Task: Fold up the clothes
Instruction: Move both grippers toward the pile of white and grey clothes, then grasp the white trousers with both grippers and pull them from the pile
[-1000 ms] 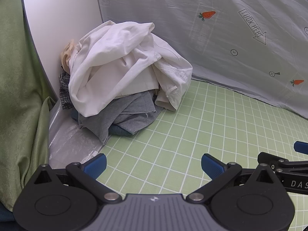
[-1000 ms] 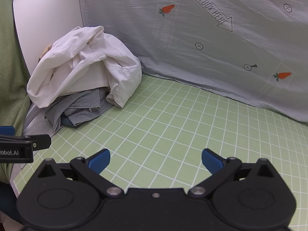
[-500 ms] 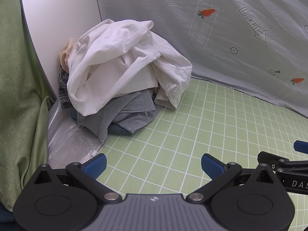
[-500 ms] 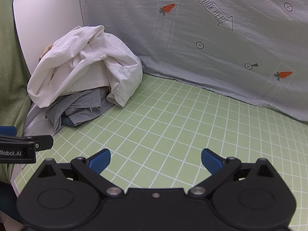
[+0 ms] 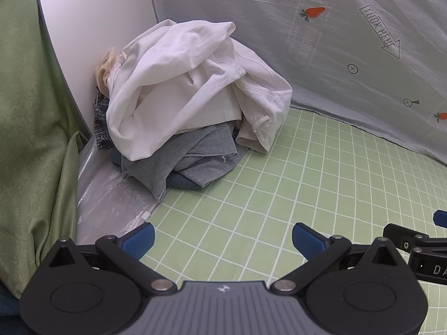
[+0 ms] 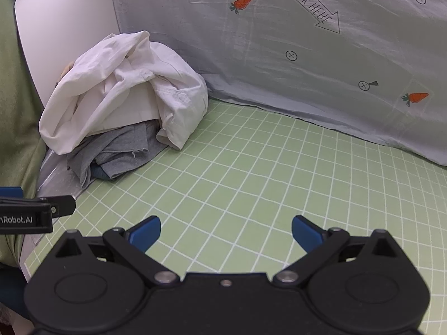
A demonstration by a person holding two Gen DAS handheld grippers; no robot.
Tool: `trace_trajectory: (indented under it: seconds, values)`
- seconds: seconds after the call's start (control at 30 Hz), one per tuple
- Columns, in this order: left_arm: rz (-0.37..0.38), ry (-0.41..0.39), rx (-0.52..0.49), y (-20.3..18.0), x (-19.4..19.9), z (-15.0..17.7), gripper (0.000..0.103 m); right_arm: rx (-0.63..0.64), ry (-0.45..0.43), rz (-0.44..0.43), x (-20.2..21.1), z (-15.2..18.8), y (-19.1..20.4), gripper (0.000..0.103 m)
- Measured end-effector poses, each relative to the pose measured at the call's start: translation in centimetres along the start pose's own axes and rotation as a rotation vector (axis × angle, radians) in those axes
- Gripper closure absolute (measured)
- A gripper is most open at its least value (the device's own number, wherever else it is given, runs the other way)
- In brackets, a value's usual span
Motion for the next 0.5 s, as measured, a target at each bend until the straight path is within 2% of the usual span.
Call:
trace_trajectory:
  seconds: [0.13, 0.27, 0.5]
  values:
    - [-0.036, 0.034, 0.027, 0.9, -0.8, 0.1, 0.000, 0.000, 0.014, -0.008, -0.6, 0.0, 0.1, 0.002]
    - [-0.033, 0.072, 0.073, 1.8, -2.0, -0.1, 0.000, 0.000, 0.025, -0.015, -1.6, -0.5, 0.3, 0.002]
    - [-0.055, 0.093, 0.126, 3.3, -4.7, -2.2, 0.001, 0.005, 0.018, 0.003, -4.9, -3.6, 0.4, 0.004]
Point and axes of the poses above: each gripper's, at about its wrist camera, not at the fingertips, and x roughly against the way its jaws point, y to its left, z to its underside, the point moved 8 cm from there along -x, roughly the way its jaws point, and after that the axes turned 5 degrees about -x, right-handed, at the moved point
